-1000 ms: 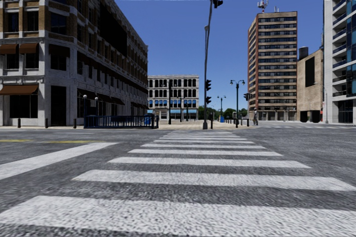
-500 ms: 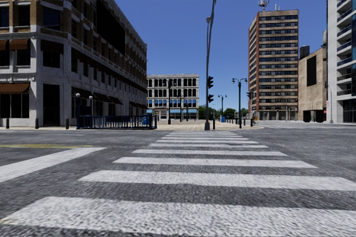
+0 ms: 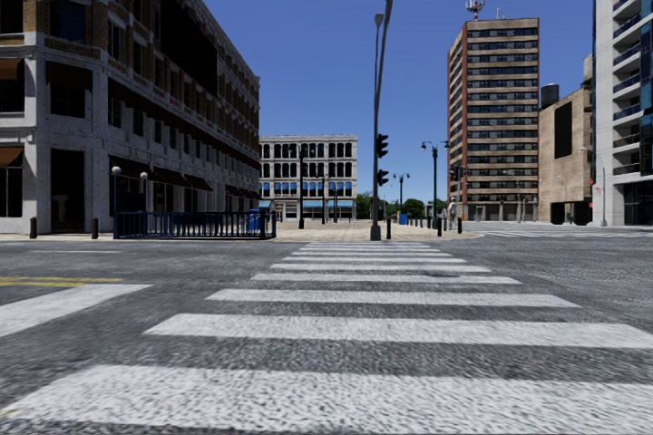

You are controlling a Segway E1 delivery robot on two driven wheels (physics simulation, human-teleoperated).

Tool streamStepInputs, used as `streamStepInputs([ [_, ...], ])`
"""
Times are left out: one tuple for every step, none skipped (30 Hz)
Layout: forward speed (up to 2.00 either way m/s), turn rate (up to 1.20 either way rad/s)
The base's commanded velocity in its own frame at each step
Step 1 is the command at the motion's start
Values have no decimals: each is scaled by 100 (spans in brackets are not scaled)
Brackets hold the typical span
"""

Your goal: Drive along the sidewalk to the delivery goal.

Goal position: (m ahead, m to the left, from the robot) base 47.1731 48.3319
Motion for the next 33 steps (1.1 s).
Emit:
streamStepInputs([
  [200,0],
  [200,0],
  [200,0],
  [200,0],
  [200,0],
  [200,0],
  [200,0],
  [199,0],
  [199,0],
  [198,0],
  [198,0],
  [198,0],
  [198,0],
  [198,0],
  [198,0],
  [198,0],
  [198,0],
  [198,0],
  [198,0],
  [198,0],
  [198,0],
  [198,0],
  [198,0],
  [198,0],
  [198,0],
  [198,0],
  [198,0],
  [198,0],
  [198,0],
  [198,0],
  [198,0],
  [198,0],
  [198,0],
])
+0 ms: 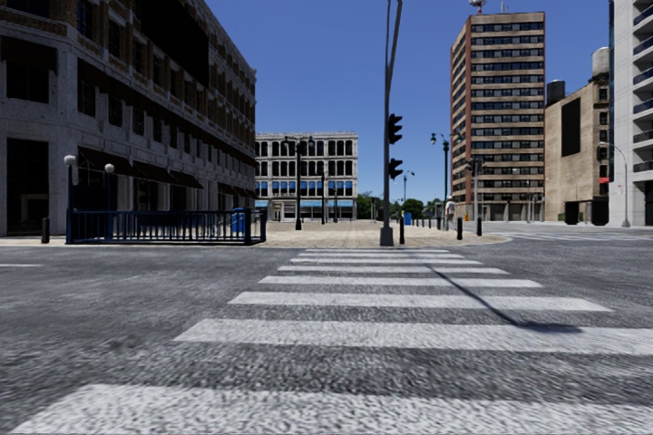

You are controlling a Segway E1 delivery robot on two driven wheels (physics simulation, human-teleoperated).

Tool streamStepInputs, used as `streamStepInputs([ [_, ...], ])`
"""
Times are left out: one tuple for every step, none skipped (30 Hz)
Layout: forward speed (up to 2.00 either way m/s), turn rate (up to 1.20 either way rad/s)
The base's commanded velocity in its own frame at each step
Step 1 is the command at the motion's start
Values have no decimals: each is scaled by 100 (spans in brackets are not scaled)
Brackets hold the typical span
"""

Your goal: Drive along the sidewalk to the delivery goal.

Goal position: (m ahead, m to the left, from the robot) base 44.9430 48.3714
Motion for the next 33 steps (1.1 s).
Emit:
streamStepInputs([
  [198,0],
  [198,0],
  [198,0],
  [198,0],
  [198,0],
  [198,0],
  [198,-12],
  [198,-52],
  [198,-42],
  [198,-14],
  [198,-14],
  [198,0],
  [198,0],
  [198,0],
  [198,0],
  [198,0],
  [198,0],
  [198,0],
  [198,0],
  [198,0],
  [198,0],
  [198,0],
  [198,0],
  [198,0],
  [198,0],
  [198,0],
  [198,0],
  [198,0],
  [198,0],
  [198,0],
  [200,0],
  [200,0],
  [200,0],
])
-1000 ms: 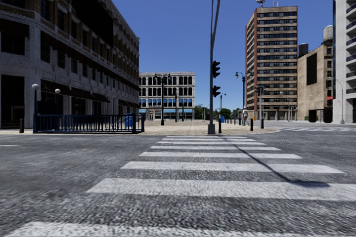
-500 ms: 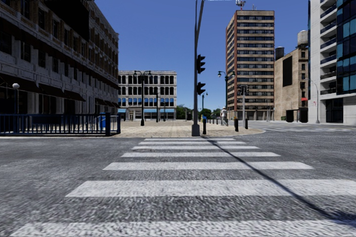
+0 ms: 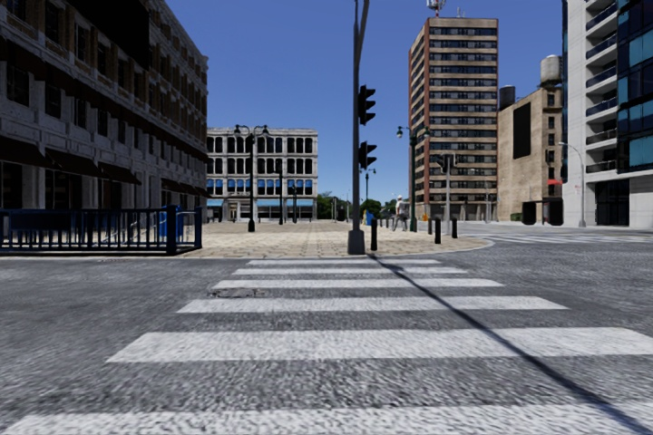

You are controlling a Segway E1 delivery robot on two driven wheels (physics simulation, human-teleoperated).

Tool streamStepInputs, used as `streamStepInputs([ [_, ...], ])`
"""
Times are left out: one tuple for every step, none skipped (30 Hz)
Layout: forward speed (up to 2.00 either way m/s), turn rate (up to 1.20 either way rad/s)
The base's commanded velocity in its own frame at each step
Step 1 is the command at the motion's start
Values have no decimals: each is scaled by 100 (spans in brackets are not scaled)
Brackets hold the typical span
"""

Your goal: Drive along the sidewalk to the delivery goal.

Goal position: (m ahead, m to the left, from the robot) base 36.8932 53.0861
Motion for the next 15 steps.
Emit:
streamStepInputs([
  [200,0],
  [200,0],
  [200,0],
  [200,0],
  [200,0],
  [200,13],
  [200,13],
  [200,29],
  [200,33],
  [200,29],
  [200,29],
  [200,5],
  [200,0],
  [200,0],
  [200,0],
])
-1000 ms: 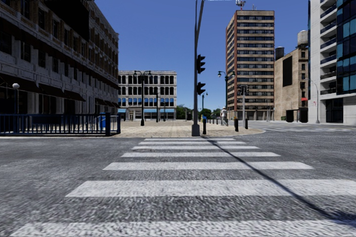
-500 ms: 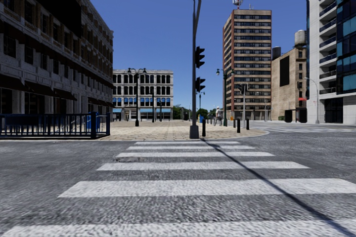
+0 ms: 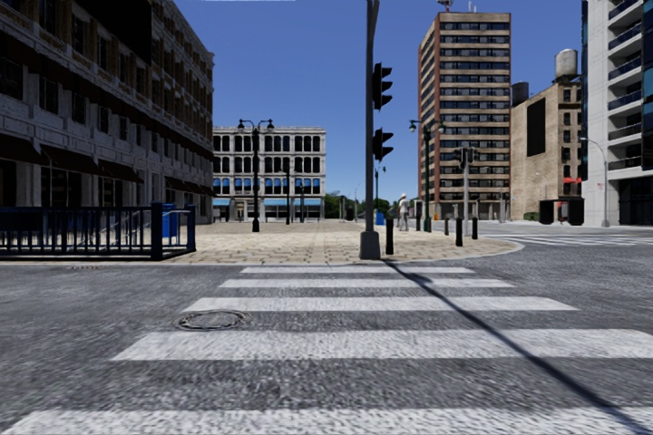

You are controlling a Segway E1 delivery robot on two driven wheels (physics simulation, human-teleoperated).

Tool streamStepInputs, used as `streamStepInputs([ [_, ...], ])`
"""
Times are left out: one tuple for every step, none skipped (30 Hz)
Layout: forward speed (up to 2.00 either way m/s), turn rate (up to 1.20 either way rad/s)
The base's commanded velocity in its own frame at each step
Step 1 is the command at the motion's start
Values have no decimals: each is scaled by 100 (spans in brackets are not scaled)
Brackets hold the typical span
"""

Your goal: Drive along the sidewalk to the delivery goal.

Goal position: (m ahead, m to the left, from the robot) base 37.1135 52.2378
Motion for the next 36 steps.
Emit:
streamStepInputs([
  [200,0],
  [200,0],
  [200,0],
  [200,0],
  [200,0],
  [200,0],
  [200,0],
  [200,0],
  [200,0],
  [200,0],
  [200,0],
  [200,0],
  [200,0],
  [200,0],
  [200,0],
  [200,0],
  [200,0],
  [200,0],
  [200,3],
  [200,11],
  [200,15],
  [200,15],
  [200,16],
  [200,16],
  [200,16],
  [200,13],
  [200,11],
  [200,10],
  [200,10],
  [200,10],
  [200,10],
  [200,10],
  [200,10],
  [200,0],
  [200,0],
  [200,0],
])
